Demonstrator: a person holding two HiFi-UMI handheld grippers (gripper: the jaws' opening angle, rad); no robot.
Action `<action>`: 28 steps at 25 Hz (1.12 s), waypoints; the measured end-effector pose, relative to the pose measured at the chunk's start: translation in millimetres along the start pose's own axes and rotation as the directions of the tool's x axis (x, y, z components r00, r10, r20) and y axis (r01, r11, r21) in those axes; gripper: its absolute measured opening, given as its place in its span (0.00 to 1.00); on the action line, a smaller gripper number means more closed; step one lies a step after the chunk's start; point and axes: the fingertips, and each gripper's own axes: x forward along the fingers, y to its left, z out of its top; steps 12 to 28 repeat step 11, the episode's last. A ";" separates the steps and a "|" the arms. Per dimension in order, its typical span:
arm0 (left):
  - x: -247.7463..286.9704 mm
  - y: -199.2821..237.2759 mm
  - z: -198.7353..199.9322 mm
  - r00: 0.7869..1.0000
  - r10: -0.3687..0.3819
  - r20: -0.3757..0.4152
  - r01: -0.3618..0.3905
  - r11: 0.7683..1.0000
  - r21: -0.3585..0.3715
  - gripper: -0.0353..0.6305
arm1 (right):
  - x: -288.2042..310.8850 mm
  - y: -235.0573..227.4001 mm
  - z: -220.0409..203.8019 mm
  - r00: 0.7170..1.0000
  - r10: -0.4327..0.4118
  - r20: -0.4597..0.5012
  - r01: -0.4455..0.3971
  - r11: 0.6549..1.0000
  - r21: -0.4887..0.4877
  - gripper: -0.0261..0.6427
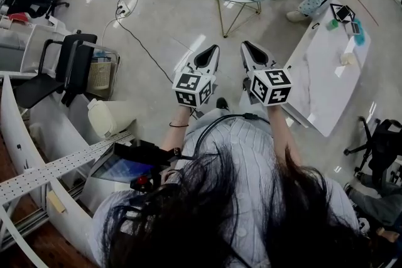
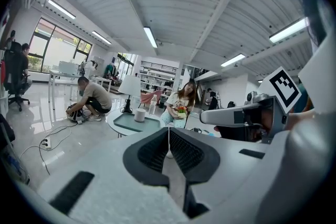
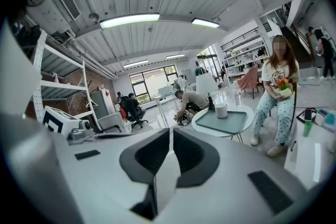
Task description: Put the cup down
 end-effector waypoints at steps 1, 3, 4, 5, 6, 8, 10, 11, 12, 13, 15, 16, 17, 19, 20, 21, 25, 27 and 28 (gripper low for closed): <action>0.3 -0.1 0.0 1.000 -0.002 -0.001 0.002 1.000 0.002 0.08 | 0.2 -0.2 0.1 1.000 -0.001 0.001 0.001 1.000 0.000 0.11; 0.5 0.4 0.3 1.000 -0.007 -0.002 0.007 1.000 0.006 0.08 | 1.1 -0.1 0.3 1.000 -0.004 0.004 0.004 1.000 0.001 0.11; 0.4 0.9 0.6 1.000 -0.008 -0.002 0.008 1.000 0.008 0.08 | 1.6 0.1 0.5 1.000 -0.006 0.006 0.006 1.000 0.002 0.11; 0.2 1.4 0.8 1.000 -0.010 -0.002 0.010 1.000 0.009 0.08 | 1.8 0.4 0.6 1.000 -0.008 0.008 0.008 1.000 0.003 0.11; 0.0 1.7 1.0 1.000 -0.011 -0.001 0.011 1.000 0.011 0.08 | 1.7 0.6 0.5 1.000 -0.009 0.009 0.009 1.000 0.005 0.11; -0.1 2.0 1.6 1.000 -0.011 0.000 0.011 1.000 0.014 0.08 | 1.3 0.6 0.8 1.000 -0.011 0.012 0.011 1.000 0.006 0.11; 0.3 2.2 2.7 1.000 -0.012 0.003 0.011 1.000 0.016 0.08 | 0.9 0.3 1.4 1.000 -0.013 0.015 0.013 1.000 0.007 0.11; 0.6 2.2 3.3 1.000 -0.012 0.004 0.012 1.000 0.018 0.08 | 0.7 0.2 1.8 1.000 -0.014 0.017 0.014 1.000 0.006 0.11; 0.6 2.2 3.3 1.000 -0.012 0.004 0.012 1.000 0.018 0.08 | 0.7 0.2 1.8 1.000 -0.014 0.017 0.014 1.000 0.006 0.11; 0.6 2.2 3.3 1.000 -0.012 0.004 0.012 1.000 0.018 0.08 | 0.7 0.2 1.8 1.000 -0.014 0.017 0.014 1.000 0.006 0.11; 0.6 2.2 3.3 1.000 -0.012 0.004 0.012 1.000 0.018 0.08 | 0.7 0.2 1.8 1.000 -0.014 0.017 0.014 1.000 0.006 0.11; 0.6 2.2 3.3 1.000 -0.012 0.004 0.012 1.000 0.018 0.08 | 0.7 0.2 1.8 1.000 -0.014 0.017 0.014 1.000 0.006 0.11; 0.6 2.2 3.3 1.000 -0.012 0.004 0.012 1.000 0.018 0.08 | 0.7 0.2 1.8 1.000 -0.014 0.017 0.014 1.000 0.006 0.11; 0.6 2.2 3.3 1.000 -0.012 0.004 0.012 1.000 0.018 0.08 | 0.7 0.2 1.8 1.000 -0.014 0.017 0.014 1.000 0.006 0.11; 0.6 2.2 3.3 1.000 -0.012 0.004 0.012 1.000 0.018 0.08 | 0.7 0.2 1.8 1.000 -0.014 0.017 0.014 1.000 0.006 0.11; 0.6 2.2 3.3 1.000 -0.012 0.004 0.012 1.000 0.018 0.08 | 0.7 0.2 1.8 1.000 -0.014 0.017 0.014 1.000 0.006 0.11; 0.6 2.2 3.3 1.000 -0.012 0.004 0.012 1.000 0.018 0.08 | 0.7 0.2 1.8 1.000 -0.014 0.017 0.014 1.000 0.006 0.11; 0.6 2.2 3.3 1.000 -0.012 0.004 0.012 1.000 0.018 0.08 | 0.7 0.2 1.8 1.000 -0.014 0.017 0.014 1.000 0.006 0.11; 0.6 2.2 3.3 1.000 -0.012 0.004 0.012 1.000 0.018 0.08 | 0.7 0.2 1.8 1.000 -0.014 0.017 0.014 1.000 0.006 0.11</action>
